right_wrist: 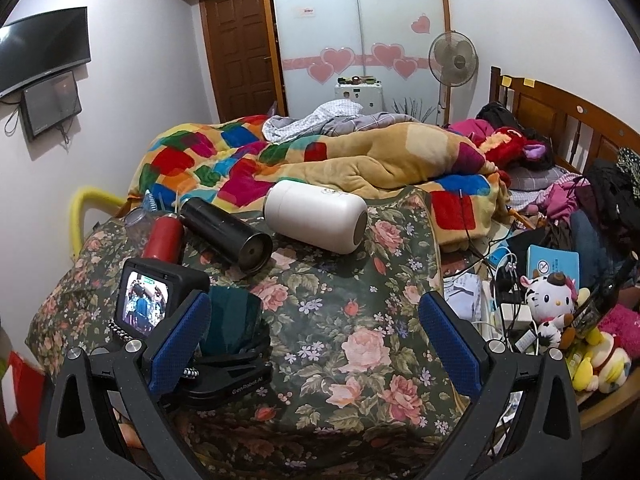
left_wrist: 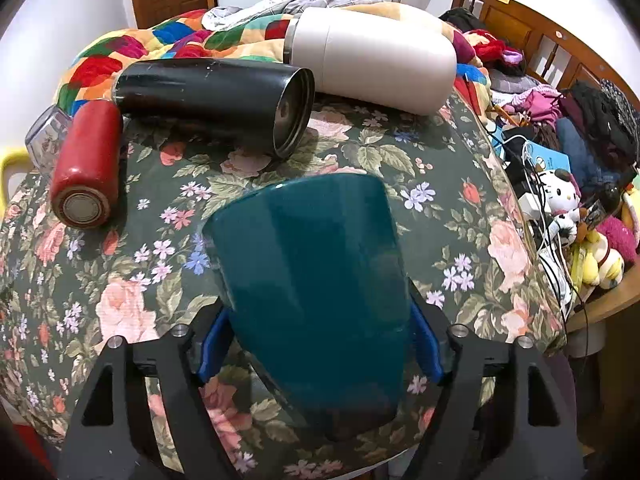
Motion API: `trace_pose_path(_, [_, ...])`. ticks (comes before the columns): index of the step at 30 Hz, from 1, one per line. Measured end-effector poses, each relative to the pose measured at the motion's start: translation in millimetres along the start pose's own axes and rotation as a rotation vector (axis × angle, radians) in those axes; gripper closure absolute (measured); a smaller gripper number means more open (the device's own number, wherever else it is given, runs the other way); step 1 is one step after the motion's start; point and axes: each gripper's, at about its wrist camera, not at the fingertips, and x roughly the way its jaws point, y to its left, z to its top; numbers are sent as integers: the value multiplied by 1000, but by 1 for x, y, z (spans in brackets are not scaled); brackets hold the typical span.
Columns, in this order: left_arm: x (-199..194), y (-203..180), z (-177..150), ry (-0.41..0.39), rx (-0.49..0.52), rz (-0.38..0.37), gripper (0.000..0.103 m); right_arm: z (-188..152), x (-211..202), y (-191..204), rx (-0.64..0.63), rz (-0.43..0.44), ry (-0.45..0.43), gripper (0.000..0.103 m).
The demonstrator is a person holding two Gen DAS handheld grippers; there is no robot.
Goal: Flip cup upright
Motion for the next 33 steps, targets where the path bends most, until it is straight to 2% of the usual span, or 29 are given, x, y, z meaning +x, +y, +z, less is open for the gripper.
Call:
trace_pose_path(3, [-12, 3, -3, -18, 1, -16, 26, 1, -3, 4, -7, 0, -1, 0])
trace_pose_path(6, [-32, 5, -6, -53, 9, -20, 20, 1, -7, 7, -16, -3, -7, 0])
trace_pose_path(10, [-61, 13, -11, -107, 10, -10, 20, 1, -12, 11, -24, -4, -14, 0])
trace_pose_path(13, [-84, 27, -15, -148, -11, 8, 19, 0, -13, 15, -32, -6, -16, 0])
trace_pose_path(19, [-123, 63, -26, -243, -69, 98, 15, -2, -4, 26, -50, 2, 3, 0])
trace_pose_path(26, [-145, 111, -40, -312, -159, 228, 14, -8, 30, 45, -72, 43, 85, 0])
trace_pose_path(33, [-137, 133, -48, -307, -215, 244, 14, -19, 81, 62, -79, 90, 217, 3])
